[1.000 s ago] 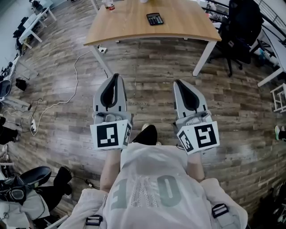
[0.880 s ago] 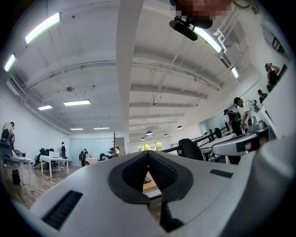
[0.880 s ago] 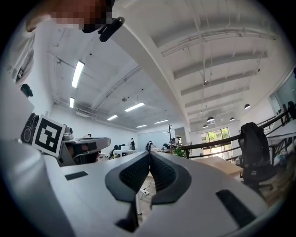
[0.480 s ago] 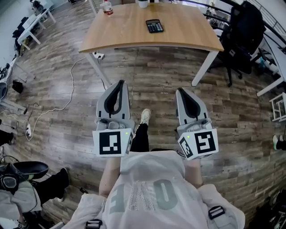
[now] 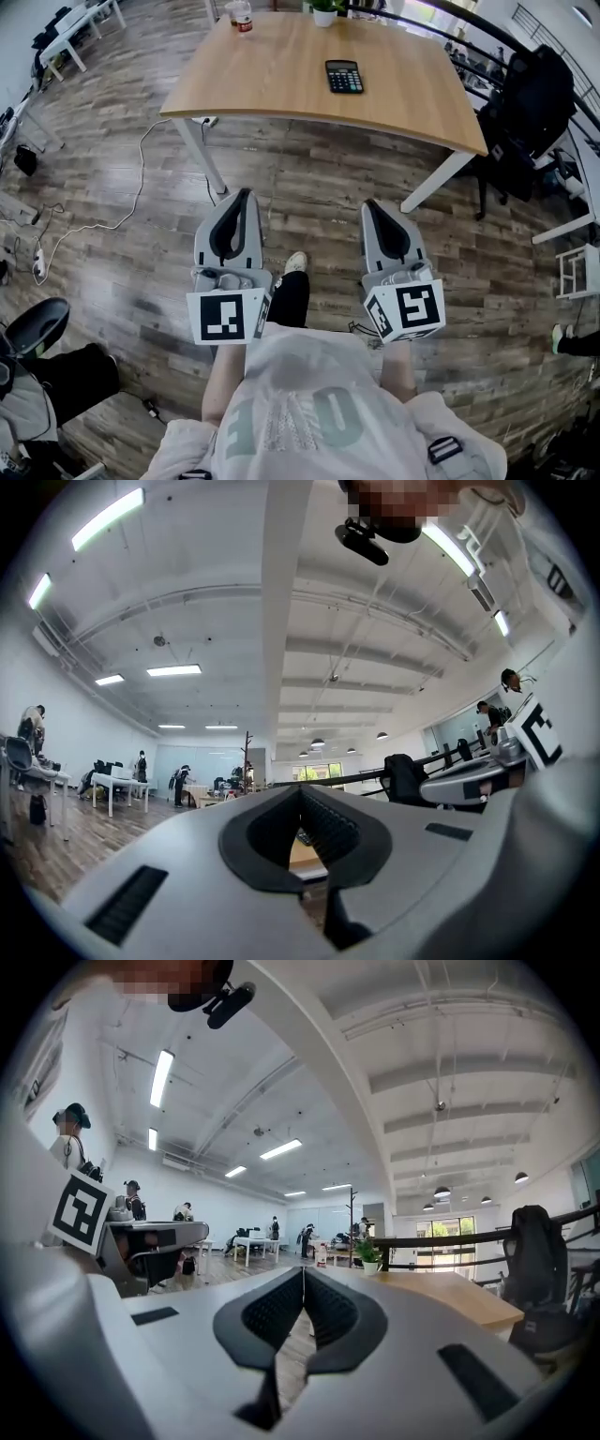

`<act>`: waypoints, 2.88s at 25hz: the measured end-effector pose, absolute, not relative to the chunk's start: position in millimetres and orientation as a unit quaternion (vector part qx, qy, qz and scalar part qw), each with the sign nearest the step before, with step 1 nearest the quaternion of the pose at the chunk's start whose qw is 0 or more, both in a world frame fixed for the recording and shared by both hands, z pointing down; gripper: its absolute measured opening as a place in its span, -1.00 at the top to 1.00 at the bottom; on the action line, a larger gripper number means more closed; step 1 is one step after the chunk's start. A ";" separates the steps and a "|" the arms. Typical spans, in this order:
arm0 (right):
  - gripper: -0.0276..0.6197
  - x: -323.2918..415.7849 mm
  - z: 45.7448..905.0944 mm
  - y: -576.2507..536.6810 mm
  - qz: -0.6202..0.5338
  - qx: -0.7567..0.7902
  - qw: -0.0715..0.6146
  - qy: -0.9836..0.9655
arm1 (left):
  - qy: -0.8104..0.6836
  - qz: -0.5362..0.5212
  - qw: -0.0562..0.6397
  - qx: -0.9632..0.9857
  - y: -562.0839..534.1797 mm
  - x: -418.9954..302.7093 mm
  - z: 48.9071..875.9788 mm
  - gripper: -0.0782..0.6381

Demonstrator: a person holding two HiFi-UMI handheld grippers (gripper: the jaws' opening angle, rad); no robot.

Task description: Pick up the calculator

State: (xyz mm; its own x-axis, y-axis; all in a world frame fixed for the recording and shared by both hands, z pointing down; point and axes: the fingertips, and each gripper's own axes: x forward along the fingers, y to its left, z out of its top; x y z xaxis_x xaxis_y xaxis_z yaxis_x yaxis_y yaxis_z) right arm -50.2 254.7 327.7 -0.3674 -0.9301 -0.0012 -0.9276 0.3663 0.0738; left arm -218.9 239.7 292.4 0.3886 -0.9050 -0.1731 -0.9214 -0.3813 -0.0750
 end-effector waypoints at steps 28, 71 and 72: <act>0.85 16.6 254.0 -67.9 0.019 0.607 0.032 -0.794 | 0.498 0.026 0.047 -0.866 -141.2 -147.5 247.5 0.76; 0.85 135.5 305.9 -323.4 0.119 0.532 0.007 -0.838 | 0.481 -0.019 -0.003 -0.877 -396.8 -8.4 258.0 0.50; 0.85 135.6 303.8 -321.8 0.119 0.535 0.003 -0.836 | 0.461 -0.022 -0.008 -0.887 -398.3 -0.7 259.7 0.37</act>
